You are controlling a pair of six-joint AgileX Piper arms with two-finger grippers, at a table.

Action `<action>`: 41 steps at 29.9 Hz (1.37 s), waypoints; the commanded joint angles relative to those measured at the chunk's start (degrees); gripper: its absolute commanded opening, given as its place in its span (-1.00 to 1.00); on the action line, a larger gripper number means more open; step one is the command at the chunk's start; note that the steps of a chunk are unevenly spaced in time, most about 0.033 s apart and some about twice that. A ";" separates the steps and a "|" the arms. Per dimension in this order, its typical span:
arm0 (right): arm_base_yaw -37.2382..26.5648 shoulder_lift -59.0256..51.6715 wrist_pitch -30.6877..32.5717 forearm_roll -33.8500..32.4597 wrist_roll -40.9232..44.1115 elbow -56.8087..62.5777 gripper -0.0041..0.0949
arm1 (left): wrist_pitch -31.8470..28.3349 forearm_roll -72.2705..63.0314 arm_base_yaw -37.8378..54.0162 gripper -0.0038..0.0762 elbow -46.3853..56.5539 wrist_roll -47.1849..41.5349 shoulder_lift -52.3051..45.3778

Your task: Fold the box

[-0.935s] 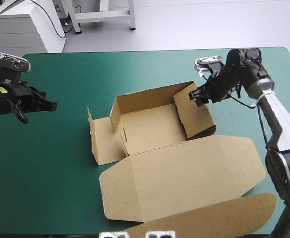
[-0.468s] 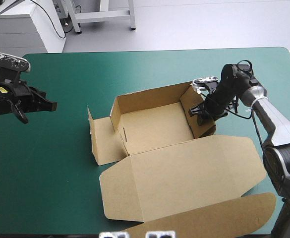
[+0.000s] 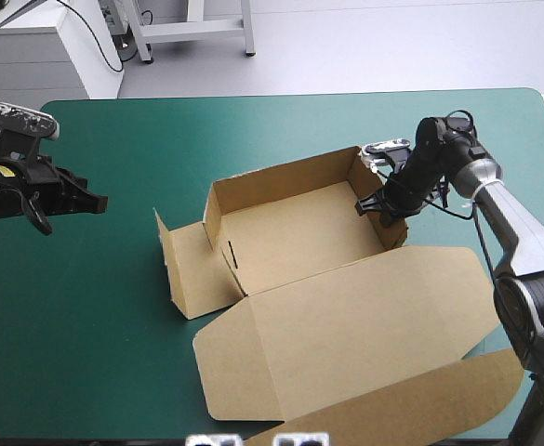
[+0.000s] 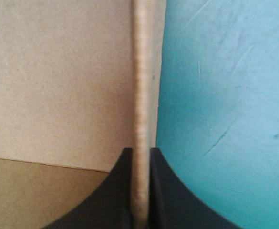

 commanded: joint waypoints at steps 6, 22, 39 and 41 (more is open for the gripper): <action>-0.25 -13.67 1.45 -1.00 -1.97 -4.23 -0.95 | -6.00 2.35 -0.06 -0.89 5.40 -0.23 -1.19; -0.25 -18.70 -0.69 -5.56 2.38 -4.23 -0.95 | -34.41 -0.25 -0.06 -0.89 30.02 -0.87 -1.19; -0.25 -18.70 -5.06 -0.18 2.32 -4.23 -0.96 | -31.94 -35.90 -2.46 -0.89 31.79 22.17 8.59; -0.25 -18.70 -5.28 0.13 2.32 -4.23 -0.96 | -29.46 -41.73 -3.35 -0.89 31.79 29.21 9.56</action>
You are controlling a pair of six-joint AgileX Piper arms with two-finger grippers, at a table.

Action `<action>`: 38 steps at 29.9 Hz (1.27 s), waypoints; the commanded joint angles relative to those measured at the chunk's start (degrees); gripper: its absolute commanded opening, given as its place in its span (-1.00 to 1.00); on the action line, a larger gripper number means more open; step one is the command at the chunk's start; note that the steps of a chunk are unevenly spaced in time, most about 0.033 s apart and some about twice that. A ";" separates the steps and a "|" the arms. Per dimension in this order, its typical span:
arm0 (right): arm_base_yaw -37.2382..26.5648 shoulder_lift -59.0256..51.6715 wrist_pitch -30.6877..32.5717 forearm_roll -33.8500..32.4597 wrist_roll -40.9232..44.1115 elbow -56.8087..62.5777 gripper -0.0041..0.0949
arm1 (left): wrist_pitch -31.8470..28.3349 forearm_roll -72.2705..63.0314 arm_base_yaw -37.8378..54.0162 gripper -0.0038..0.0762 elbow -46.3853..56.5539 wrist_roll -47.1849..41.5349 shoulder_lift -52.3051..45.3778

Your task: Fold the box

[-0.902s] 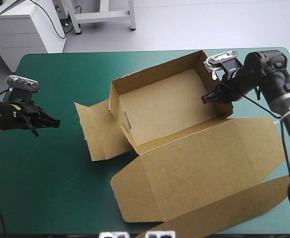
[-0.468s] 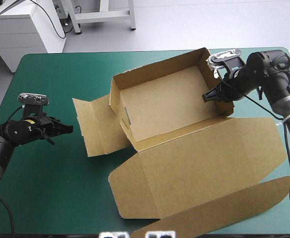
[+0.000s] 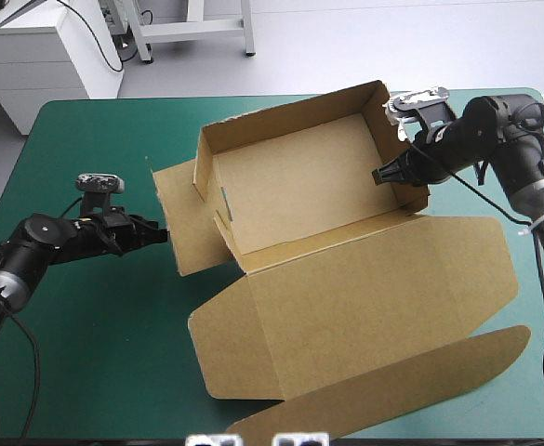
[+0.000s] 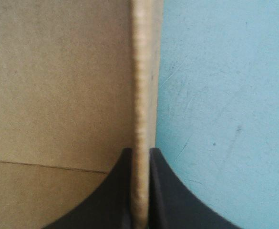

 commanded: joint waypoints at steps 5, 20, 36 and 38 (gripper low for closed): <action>-0.25 -2.94 -3.39 2.13 0.26 -1.86 -0.96 | 11.22 -26.74 -2.16 -0.89 -1.36 21.74 0.33; -0.13 -0.94 -6.95 0.60 3.77 -1.86 -0.95 | 28.84 -36.65 -2.16 -0.88 -11.69 24.61 0.33; -0.13 -0.68 -11.43 2.33 4.99 -1.86 -0.95 | 29.25 -32.77 -2.16 0.54 -17.22 13.19 2.19; -0.13 -0.68 -12.53 2.44 5.47 -1.86 -0.95 | 28.69 -32.77 -2.16 0.54 -17.67 13.19 2.19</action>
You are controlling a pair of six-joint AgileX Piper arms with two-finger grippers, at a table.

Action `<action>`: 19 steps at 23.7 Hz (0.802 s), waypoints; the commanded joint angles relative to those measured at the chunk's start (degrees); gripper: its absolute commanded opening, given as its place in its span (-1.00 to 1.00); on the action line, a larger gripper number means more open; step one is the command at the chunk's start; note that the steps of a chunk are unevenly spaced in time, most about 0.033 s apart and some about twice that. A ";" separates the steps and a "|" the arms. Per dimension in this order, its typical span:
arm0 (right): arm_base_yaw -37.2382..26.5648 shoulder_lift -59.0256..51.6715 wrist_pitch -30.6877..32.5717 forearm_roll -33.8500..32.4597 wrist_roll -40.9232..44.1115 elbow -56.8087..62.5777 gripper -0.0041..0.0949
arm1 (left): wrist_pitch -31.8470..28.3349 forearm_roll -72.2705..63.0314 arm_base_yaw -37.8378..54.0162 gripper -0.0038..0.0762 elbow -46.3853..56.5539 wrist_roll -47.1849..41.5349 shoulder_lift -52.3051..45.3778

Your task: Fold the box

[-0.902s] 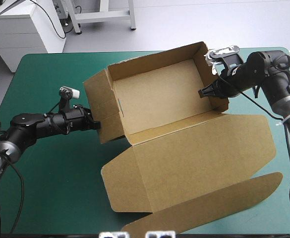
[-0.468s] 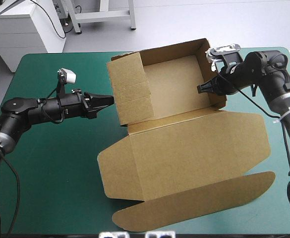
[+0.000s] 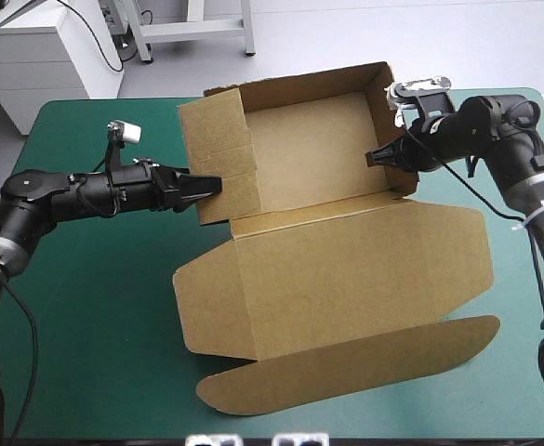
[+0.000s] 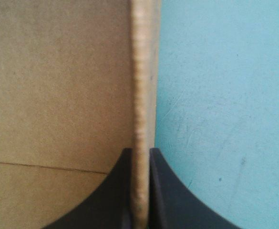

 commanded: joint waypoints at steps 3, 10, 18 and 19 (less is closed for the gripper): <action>0.17 -2.21 -6.06 2.46 1.47 -1.86 -0.94 | -1.49 -3.77 -0.19 0.54 -3.12 -1.79 -1.64; 7.07 -2.09 -11.74 -10.74 9.83 -1.86 -0.94 | -2.82 2.39 -1.14 0.54 -10.63 -10.51 -0.64; 9.49 -2.09 -13.66 -14.16 14.79 -1.86 -0.94 | -9.94 30.36 -10.25 0.41 -22.62 -35.26 1.01; 9.49 -2.09 -13.80 -13.61 14.79 -1.86 -0.94 | -11.21 32.55 -11.63 0.39 -22.83 -37.43 1.01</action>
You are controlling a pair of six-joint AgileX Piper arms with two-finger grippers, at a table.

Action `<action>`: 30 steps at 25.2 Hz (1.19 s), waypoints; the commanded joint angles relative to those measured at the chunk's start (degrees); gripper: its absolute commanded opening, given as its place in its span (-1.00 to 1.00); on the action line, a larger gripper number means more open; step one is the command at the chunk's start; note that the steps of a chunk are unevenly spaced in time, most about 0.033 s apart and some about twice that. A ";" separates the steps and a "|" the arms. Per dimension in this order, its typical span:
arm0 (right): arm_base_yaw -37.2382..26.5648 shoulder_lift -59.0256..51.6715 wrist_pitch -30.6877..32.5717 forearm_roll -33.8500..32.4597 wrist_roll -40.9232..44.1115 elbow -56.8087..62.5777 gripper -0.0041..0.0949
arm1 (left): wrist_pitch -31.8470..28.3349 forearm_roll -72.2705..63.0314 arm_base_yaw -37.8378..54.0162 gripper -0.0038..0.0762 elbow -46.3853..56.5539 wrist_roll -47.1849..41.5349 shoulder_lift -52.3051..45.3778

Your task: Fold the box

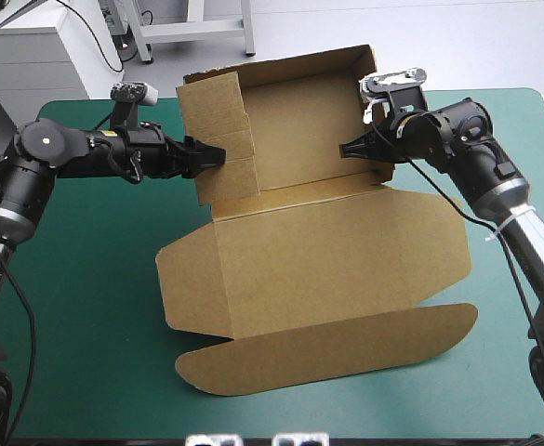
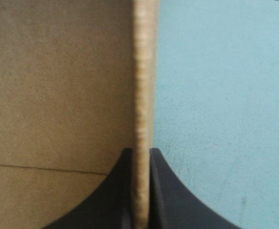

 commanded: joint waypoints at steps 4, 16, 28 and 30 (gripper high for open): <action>0.11 -2.47 -4.40 1.47 0.42 -1.86 -0.95 | -10.57 4.46 -8.28 0.37 -2.51 -10.35 -1.77; 0.11 -2.47 -2.80 4.45 -3.04 -1.86 -0.95 | -12.88 19.35 -8.66 -0.92 -2.51 -21.08 -1.77; 0.11 -2.47 2.18 5.87 -6.39 -1.86 -0.95 | -12.05 21.91 -8.66 -0.92 -2.51 -21.08 -0.51; 0.11 -2.47 4.30 5.87 -7.85 -1.86 -0.95 | -10.85 22.02 -8.66 -0.92 -2.51 -21.08 0.74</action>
